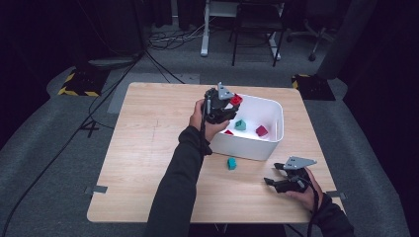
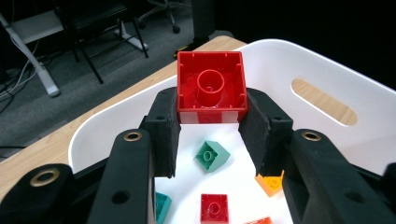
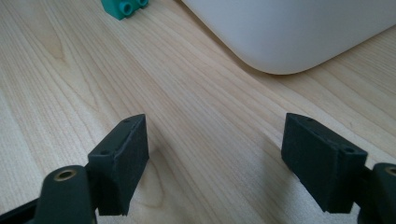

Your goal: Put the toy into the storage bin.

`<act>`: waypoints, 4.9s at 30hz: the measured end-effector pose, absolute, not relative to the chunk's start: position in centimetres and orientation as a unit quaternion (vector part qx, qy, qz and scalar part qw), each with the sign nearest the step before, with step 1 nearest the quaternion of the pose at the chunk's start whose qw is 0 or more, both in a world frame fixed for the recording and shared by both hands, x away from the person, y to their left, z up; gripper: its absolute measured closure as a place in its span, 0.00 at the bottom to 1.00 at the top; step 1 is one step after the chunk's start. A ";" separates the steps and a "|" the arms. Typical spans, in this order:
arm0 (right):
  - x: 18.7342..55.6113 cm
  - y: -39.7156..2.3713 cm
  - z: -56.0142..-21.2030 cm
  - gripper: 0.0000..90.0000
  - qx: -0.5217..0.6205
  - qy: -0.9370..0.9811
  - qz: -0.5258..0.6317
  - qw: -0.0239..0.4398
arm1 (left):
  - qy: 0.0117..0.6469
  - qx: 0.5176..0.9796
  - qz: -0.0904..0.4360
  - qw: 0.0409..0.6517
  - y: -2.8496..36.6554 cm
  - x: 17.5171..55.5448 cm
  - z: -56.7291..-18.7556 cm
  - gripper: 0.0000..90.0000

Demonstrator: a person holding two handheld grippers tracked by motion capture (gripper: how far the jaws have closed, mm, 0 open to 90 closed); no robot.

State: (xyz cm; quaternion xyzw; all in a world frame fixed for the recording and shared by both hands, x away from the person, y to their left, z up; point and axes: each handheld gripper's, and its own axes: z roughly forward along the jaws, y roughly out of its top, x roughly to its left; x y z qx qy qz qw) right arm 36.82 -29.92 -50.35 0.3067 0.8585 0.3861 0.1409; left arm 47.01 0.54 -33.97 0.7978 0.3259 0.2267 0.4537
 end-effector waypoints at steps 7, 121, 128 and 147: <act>36.8 -29.9 -50.3 0.26 0.306 0.858 0.386 0.142 | 0.337 0.795 0.229 0.450 -0.1 47.1 -34.4 0.59; 36.8 -29.9 -50.3 0.26 0.306 0.858 0.386 0.141 | 0.298 0.872 0.119 0.371 -1.4 38.7 -49.6 0.61; 36.8 -29.9 -50.3 0.26 0.306 0.858 0.386 0.141 | 0.291 0.869 0.118 0.383 0.2 38.5 -49.2 0.61; 36.8 -29.9 -50.3 0.26 0.307 0.858 0.386 0.141 | 0.384 0.811 0.170 0.407 11.3 40.0 -48.1 0.61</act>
